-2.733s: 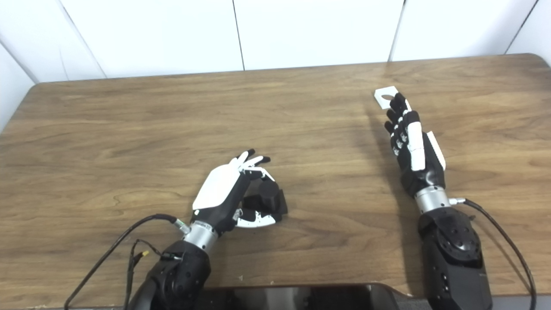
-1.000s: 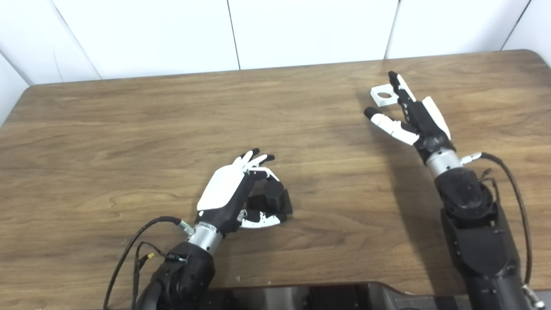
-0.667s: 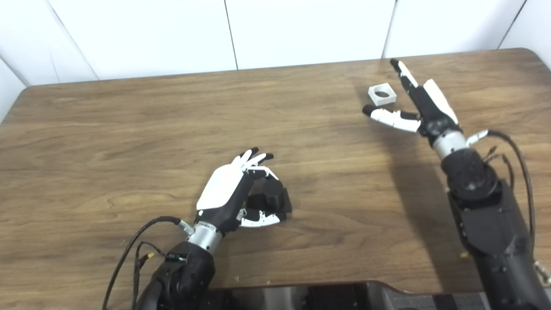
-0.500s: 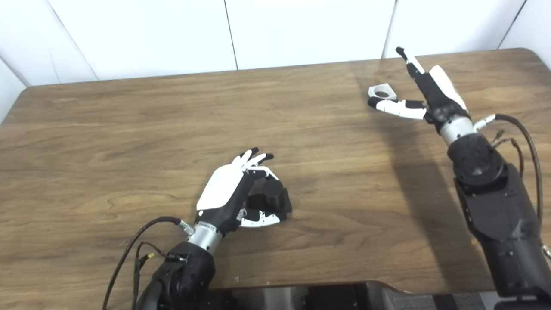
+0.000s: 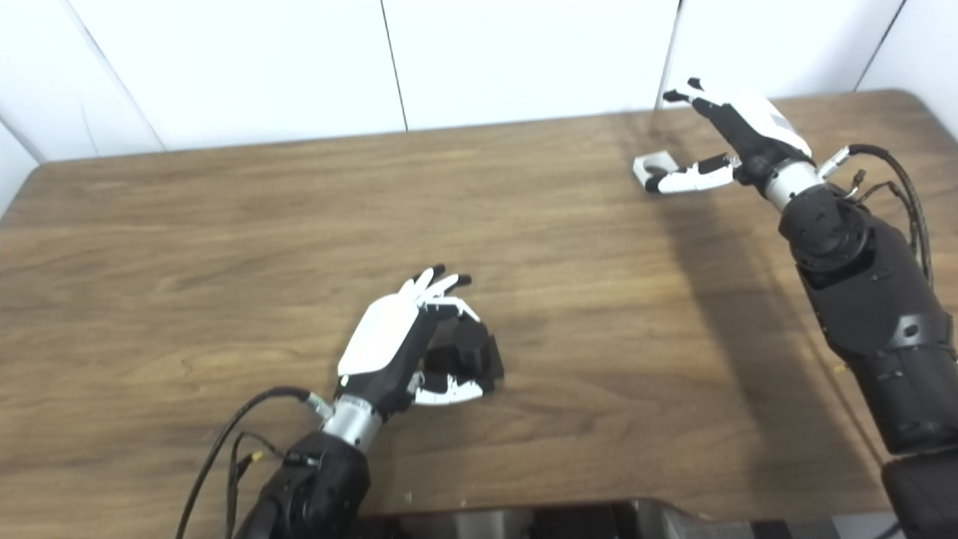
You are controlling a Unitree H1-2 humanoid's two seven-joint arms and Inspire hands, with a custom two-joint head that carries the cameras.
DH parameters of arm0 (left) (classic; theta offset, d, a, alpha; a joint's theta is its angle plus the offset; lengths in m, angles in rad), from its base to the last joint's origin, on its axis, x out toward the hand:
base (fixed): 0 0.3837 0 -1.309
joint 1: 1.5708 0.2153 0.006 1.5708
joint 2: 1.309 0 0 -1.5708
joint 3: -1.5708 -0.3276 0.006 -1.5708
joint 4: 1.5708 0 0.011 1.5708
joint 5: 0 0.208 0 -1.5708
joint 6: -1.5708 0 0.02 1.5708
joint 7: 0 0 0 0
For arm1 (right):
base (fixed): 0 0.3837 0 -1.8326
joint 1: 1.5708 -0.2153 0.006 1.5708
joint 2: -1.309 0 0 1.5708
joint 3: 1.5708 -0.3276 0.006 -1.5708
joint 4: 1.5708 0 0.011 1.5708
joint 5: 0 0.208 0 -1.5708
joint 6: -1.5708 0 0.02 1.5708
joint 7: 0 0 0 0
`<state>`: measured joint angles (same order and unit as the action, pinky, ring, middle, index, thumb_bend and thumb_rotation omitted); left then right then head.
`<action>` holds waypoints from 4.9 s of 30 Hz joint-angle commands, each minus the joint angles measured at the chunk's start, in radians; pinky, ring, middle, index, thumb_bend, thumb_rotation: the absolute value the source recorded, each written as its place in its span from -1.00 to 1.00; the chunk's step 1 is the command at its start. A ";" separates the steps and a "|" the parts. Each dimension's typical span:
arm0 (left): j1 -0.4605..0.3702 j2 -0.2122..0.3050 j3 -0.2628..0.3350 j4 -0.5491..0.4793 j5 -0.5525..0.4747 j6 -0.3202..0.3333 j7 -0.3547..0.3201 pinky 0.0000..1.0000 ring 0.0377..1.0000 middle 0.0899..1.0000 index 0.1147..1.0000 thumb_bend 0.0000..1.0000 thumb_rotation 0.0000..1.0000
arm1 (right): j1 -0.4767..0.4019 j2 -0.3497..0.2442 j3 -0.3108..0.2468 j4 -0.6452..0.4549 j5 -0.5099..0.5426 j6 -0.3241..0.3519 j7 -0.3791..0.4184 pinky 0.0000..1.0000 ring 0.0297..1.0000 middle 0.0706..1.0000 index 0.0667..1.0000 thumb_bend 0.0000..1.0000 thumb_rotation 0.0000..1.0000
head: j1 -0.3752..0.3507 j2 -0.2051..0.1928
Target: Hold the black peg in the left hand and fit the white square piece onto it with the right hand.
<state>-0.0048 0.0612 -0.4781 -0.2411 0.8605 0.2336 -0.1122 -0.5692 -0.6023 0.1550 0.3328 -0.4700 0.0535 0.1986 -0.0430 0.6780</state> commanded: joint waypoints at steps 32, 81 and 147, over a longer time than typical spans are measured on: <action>0.018 -0.002 0.000 0.044 0.027 0.014 -0.009 1.00 1.00 0.81 -0.15 0.05 -0.86 | -0.291 -0.063 0.186 0.288 -0.198 -0.120 0.056 1.00 1.00 0.99 0.61 0.73 -0.53 | -0.004 0.001; 0.013 -0.020 -0.007 0.067 0.038 0.012 0.021 1.00 1.00 0.80 -0.15 0.05 -0.85 | -0.413 0.012 0.337 0.486 -0.325 -0.154 0.070 1.00 1.00 1.00 0.59 0.73 -0.45 | -0.004 -0.004; 0.028 -0.005 0.005 0.045 0.016 0.004 0.021 1.00 1.00 0.80 -0.15 0.05 -0.86 | -0.434 0.023 0.393 0.585 -0.356 -0.125 0.065 1.00 1.00 0.98 0.28 0.61 -0.52 | -0.082 -0.041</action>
<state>0.0086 0.0391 -0.4732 -0.2145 0.8604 0.2128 -0.0598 -0.9632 -0.5516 0.5437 0.9230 -0.8143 -0.0845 0.2637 -0.1227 0.6366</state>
